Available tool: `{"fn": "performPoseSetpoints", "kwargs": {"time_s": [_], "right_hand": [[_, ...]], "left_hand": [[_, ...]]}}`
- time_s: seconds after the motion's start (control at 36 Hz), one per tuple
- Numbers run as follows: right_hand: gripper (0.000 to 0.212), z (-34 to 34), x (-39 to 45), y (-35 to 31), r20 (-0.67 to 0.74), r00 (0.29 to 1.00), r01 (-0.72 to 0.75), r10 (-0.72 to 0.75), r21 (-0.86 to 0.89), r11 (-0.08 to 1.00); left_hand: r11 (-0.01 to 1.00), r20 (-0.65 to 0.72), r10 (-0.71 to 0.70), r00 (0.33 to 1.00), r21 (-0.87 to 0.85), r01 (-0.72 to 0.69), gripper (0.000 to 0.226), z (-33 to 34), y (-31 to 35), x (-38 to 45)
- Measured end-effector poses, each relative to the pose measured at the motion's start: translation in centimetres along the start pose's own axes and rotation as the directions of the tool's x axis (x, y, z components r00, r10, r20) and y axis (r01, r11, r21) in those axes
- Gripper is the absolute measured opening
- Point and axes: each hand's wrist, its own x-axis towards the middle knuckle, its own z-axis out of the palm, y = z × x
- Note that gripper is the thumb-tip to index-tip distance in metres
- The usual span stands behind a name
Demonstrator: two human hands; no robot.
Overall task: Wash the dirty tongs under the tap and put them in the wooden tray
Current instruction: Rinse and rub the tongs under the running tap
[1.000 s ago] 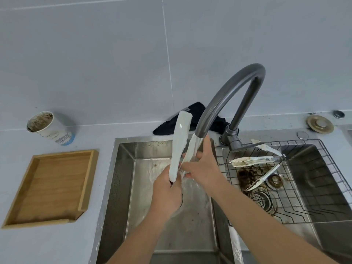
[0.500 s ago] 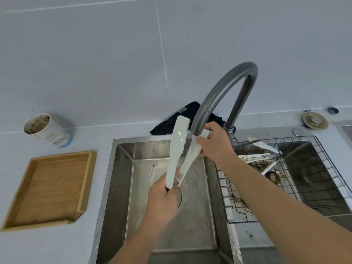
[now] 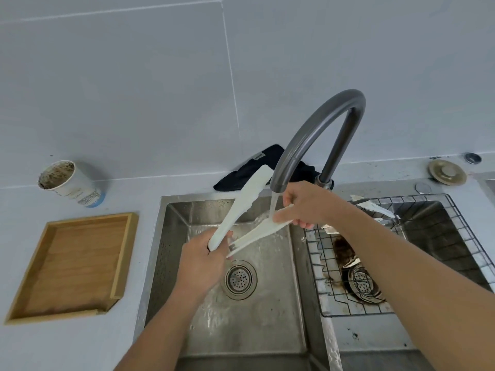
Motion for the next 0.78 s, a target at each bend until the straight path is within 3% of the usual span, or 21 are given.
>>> {"fn": "performPoseSetpoints", "kwargs": {"time_s": [0.11, 0.22, 0.36, 0.53, 0.72, 0.78], "right_hand": [[0.05, 0.7, 0.1, -0.8, -0.013, 1.0, 0.002, -0.006, -0.264, 0.965], [0.052, 1.0, 0.2, -1.5, -0.052, 0.998, 0.018, -0.031, -0.24, 0.971], [0.033, 0.1, 0.1, -1.7, -0.026, 0.999, 0.031, -0.03, 0.045, 0.998], [0.003, -1.2, 0.1, -0.3, 0.053, 0.998, 0.0, -0.024, 0.403, 0.915], [0.012, -0.1, 0.1, 1.5, 0.098, 0.995, -0.094, 0.033, 0.721, 0.686], [0.016, 0.5, 0.0, 1.8, 0.085, 0.995, -0.095, 0.046, 0.774, 0.626]], "left_hand": [[0.998, 0.02, 0.031, 0.999, 0.052, -0.032, 0.026, -0.1, 0.5, 0.6], [0.998, -0.005, 0.016, 1.0, 0.062, -0.016, 0.026, -0.4, 0.1, 1.0], [0.997, -0.052, 0.014, 0.999, 0.075, -0.01, 0.026, -1.1, -0.1, 1.6], [0.994, -0.029, 0.057, 0.998, 0.1, -0.054, 0.028, -1.5, 0.8, 2.4], [0.997, 0.114, 0.066, 0.991, 0.024, -0.07, 0.01, -2.1, 0.3, 2.3], [0.999, 0.181, 0.054, 0.982, -0.013, -0.053, 0.018, -2.3, -0.1, 1.8]]}}
